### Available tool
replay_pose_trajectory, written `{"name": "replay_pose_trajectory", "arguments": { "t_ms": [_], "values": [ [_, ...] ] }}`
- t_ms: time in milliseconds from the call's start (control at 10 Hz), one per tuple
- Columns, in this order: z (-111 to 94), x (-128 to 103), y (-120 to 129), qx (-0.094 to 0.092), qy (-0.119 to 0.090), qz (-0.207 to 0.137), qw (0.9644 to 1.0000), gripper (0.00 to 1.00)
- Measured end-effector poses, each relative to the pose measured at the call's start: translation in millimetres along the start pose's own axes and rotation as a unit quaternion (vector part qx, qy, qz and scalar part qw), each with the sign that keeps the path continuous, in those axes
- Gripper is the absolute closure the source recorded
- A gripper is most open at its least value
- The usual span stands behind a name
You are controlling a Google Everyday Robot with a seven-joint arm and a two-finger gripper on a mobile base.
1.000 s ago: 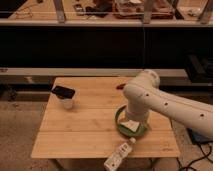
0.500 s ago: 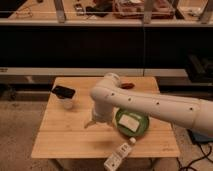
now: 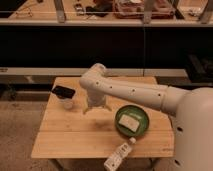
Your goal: Move the arm in a circular motion
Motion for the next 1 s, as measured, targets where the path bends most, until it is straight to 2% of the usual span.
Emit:
{"name": "replay_pose_trajectory", "arguments": {
  "t_ms": [200, 400, 500, 600, 700, 800, 900, 1000],
  "values": [
    [2, 42, 11, -0.008, 0.021, 0.002, 0.9997, 0.2],
    [-4, 91, 52, -0.023, 0.057, 0.042, 0.9972, 0.2],
    [-13, 108, 83, -0.036, 0.077, 0.072, 0.9938, 0.2],
    [-25, 118, 118, -0.048, 0.096, 0.109, 0.9882, 0.2],
    [-40, 118, 157, -0.061, 0.112, 0.15, 0.9804, 0.2],
    [-49, 110, 184, -0.07, 0.118, 0.181, 0.9739, 0.2],
    [-56, 88, 215, -0.084, 0.109, 0.218, 0.9663, 0.2],
    [-66, 40, 256, -0.105, 0.084, 0.272, 0.9528, 0.2]
  ]
}}
